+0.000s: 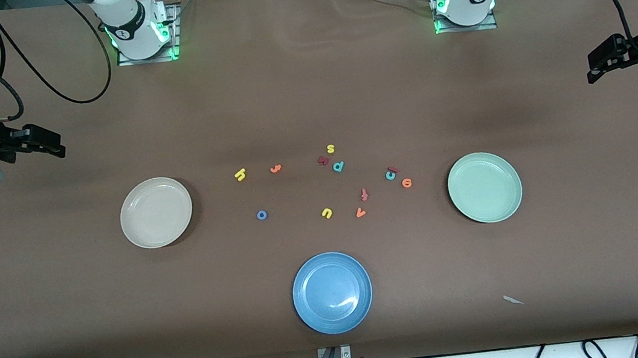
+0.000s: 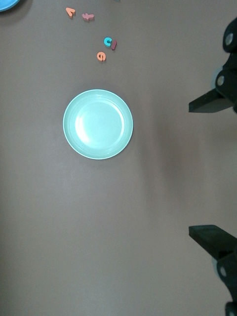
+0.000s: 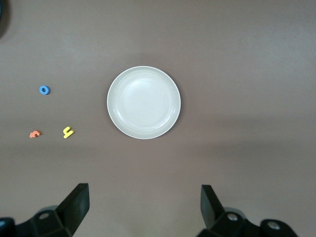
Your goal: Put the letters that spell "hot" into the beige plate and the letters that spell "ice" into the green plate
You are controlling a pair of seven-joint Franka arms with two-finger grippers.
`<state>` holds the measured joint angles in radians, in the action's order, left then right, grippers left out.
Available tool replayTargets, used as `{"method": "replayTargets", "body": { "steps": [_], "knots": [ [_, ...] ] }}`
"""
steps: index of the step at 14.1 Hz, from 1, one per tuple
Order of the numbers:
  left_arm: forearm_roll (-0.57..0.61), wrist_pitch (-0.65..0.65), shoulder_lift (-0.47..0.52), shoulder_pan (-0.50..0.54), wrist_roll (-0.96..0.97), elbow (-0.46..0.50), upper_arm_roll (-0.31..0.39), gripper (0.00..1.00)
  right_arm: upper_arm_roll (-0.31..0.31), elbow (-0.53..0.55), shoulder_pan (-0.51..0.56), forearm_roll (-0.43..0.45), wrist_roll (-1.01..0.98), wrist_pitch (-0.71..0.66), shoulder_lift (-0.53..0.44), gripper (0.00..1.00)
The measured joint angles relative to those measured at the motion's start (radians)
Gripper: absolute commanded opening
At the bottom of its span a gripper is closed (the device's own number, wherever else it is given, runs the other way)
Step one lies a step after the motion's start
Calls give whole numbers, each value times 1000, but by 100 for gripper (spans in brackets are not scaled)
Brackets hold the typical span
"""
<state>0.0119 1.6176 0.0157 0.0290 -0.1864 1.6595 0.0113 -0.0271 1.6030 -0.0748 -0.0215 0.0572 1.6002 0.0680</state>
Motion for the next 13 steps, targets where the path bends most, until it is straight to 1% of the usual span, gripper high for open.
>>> {"method": "replayTargets", "body": {
  "steps": [13],
  "knots": [
    [0, -1, -11, 11, 0, -7, 3, 100, 0, 0, 0, 0, 0, 0, 0, 100]
  ]
}}
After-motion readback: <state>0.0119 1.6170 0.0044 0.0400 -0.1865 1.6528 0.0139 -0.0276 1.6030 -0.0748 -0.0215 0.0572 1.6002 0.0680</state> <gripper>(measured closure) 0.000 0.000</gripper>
